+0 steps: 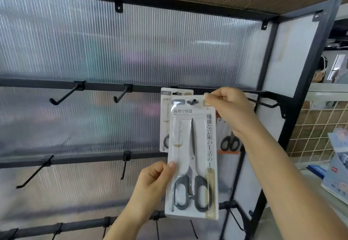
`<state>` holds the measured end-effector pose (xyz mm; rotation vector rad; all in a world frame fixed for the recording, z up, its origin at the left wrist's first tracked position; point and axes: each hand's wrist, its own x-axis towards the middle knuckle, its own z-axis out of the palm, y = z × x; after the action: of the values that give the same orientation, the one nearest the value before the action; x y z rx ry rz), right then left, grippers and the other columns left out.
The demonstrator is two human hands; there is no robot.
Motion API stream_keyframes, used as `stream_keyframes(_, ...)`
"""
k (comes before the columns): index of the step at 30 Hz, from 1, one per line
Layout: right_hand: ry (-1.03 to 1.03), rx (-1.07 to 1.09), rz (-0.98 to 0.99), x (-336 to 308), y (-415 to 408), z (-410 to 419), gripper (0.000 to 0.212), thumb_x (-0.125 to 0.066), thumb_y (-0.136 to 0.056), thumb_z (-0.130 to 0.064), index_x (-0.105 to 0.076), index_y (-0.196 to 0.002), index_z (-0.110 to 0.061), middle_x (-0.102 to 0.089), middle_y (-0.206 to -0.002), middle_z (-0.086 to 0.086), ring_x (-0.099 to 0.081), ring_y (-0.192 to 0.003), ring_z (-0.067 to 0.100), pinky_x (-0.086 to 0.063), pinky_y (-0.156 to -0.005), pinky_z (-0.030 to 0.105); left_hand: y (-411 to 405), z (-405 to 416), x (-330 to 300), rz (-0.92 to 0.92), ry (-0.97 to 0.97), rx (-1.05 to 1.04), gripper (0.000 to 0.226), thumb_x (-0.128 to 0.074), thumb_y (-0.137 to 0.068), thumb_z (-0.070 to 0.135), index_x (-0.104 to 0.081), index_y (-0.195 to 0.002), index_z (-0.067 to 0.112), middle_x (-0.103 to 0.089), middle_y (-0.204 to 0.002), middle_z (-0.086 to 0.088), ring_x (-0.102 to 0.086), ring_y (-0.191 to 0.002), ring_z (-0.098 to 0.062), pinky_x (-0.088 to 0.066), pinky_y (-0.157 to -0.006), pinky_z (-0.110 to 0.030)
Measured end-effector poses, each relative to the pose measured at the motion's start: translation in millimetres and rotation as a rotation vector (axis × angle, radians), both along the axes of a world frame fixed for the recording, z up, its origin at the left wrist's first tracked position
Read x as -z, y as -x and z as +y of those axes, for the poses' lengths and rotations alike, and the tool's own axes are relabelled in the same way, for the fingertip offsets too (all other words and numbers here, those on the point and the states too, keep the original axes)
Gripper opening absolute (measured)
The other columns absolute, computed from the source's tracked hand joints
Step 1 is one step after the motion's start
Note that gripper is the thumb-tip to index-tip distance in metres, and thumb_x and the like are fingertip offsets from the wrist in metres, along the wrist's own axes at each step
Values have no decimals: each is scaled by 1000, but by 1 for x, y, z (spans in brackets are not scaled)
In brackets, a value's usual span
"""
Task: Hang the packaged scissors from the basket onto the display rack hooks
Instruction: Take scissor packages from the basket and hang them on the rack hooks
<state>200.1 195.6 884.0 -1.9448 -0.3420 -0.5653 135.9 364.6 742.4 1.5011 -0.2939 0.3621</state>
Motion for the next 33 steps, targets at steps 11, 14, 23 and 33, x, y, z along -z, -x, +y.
stream_keyframes(11,22,-5,-32,12,-45,21,15,-58,-92,-24,-56,-78,-28,-62,-82,-9,-57,-77,5,-54,-83,38,-52,12,12,94,-170,-119,27,-54,-93,26,-56,-77,5,-46,-59,7,-41,-54,-3,-37,-54,-10)
stream_keyframes(14,23,4,-39,13,-59,26,13,-57,-93,-24,-57,-80,-27,-68,-90,-3,-62,-87,10,-53,-85,43,-73,13,15,138,-196,-180,14,-56,-93,25,-62,-86,14,-61,-74,4,-54,-68,-5,-43,-58,-6)
stream_keyframes(23,128,29,-124,15,-85,30,8,-53,-95,-19,-61,-93,-17,-68,-93,-1,-62,-91,12,-49,-82,27,-121,9,10,215,-254,-242,19,-51,-96,26,-54,-82,14,-50,-71,6,-46,-66,-8,-36,-59,-16)
stream_keyframes(33,324,219,-80,43,-63,2,33,-45,-97,-19,-56,-126,-9,-64,-116,6,-59,-107,20,-39,-82,22,-117,15,13,257,-381,-452,31,-53,-95,32,-51,-116,9,-56,-107,0,-54,-92,-15,-43,-76,-29)
